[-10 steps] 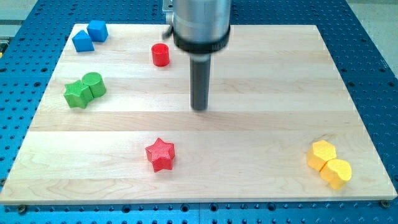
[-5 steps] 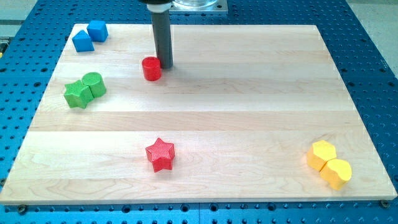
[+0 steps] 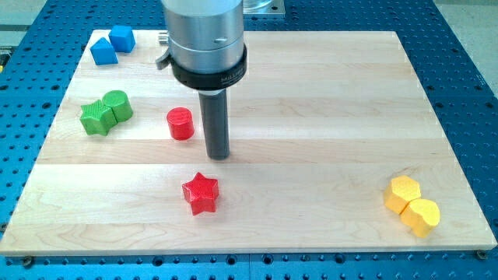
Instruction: Push the red circle to the left of the red star
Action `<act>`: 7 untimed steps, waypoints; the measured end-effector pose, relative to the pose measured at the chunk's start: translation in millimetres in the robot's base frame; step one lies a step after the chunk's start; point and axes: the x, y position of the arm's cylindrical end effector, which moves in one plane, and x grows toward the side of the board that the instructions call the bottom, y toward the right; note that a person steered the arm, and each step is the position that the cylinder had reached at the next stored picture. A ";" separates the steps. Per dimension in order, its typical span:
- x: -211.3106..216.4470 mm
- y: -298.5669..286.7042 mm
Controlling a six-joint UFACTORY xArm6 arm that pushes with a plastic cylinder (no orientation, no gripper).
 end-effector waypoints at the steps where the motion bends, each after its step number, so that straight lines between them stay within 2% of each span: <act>1: -74.2 -14.3; 2: -77.8 -61.4; 4: 35.8 -41.9; 5: 0.7 -67.0; 6: 29.7 -82.0; 7: 56.4 -46.9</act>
